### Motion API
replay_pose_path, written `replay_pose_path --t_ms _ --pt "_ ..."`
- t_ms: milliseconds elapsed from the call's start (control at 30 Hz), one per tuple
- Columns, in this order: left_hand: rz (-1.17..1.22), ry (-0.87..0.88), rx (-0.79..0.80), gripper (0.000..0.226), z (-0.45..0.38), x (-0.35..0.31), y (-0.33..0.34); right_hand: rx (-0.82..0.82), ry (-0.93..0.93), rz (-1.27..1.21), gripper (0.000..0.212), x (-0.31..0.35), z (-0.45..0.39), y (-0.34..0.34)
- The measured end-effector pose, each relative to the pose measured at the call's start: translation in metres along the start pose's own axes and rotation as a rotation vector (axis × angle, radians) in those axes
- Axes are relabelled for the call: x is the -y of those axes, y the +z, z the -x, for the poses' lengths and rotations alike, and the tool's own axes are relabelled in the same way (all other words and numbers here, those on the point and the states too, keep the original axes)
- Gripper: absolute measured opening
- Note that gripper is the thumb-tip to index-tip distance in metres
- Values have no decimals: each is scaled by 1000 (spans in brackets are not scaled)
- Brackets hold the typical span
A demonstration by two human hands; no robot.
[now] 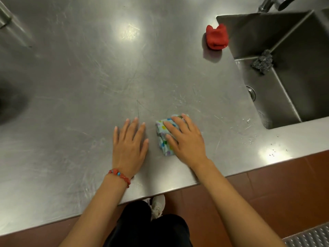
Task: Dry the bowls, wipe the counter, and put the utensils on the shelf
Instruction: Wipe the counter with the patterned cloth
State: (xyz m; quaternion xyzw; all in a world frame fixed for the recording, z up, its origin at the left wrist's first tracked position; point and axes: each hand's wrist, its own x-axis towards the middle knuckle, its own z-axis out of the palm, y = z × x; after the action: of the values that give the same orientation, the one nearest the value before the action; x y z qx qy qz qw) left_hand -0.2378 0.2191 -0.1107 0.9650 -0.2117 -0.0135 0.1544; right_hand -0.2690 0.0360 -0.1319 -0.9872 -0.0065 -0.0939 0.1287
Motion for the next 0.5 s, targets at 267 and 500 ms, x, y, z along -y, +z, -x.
replay_pose_path --t_ms 267,500 --pt "-27 28 39 48 -16 11 14 -76 485 11 40 -32 -57 -1" --pt "-68 39 30 47 -17 16 19 4 185 13 36 -50 -90 3"
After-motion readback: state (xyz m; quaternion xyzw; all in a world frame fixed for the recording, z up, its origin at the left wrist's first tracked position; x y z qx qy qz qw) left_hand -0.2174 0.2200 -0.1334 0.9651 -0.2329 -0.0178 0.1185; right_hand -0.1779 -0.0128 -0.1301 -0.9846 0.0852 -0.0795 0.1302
